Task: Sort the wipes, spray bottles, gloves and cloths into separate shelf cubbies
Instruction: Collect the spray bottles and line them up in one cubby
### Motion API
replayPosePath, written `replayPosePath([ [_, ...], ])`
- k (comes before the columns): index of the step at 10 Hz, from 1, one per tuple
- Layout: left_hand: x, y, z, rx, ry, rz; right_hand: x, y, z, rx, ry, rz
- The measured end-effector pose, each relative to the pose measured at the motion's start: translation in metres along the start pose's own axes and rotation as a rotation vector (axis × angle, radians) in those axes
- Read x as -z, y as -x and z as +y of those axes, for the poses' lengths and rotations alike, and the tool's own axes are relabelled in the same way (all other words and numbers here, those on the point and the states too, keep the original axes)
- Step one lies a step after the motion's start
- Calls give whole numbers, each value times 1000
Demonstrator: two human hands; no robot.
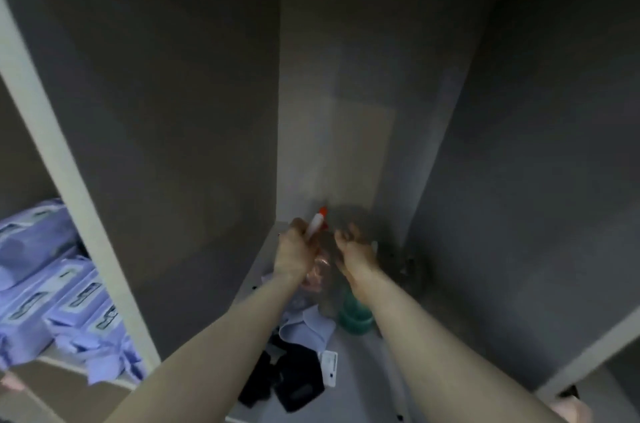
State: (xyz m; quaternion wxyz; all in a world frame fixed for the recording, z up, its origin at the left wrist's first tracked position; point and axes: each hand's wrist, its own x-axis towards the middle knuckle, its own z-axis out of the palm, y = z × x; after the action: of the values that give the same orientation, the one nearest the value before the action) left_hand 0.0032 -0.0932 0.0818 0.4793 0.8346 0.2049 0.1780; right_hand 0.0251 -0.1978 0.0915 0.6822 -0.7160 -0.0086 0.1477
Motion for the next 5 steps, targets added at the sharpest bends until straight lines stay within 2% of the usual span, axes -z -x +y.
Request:
replayPosePath([
  [1, -26, -13, -12, 77, -40, -83, 15, 3, 49, 17, 212, 2],
  [3, -58, -25, -28, 161, -101, -197, 20, 9, 149, -160, 416, -231],
  [4, -60, -32, -26, 180, -84, -190, 31, 12, 167, 119, 1011, -325],
  [5, -57, -38, -24, 230, -27, -185, 33, 10, 178, 12, 1015, -458],
])
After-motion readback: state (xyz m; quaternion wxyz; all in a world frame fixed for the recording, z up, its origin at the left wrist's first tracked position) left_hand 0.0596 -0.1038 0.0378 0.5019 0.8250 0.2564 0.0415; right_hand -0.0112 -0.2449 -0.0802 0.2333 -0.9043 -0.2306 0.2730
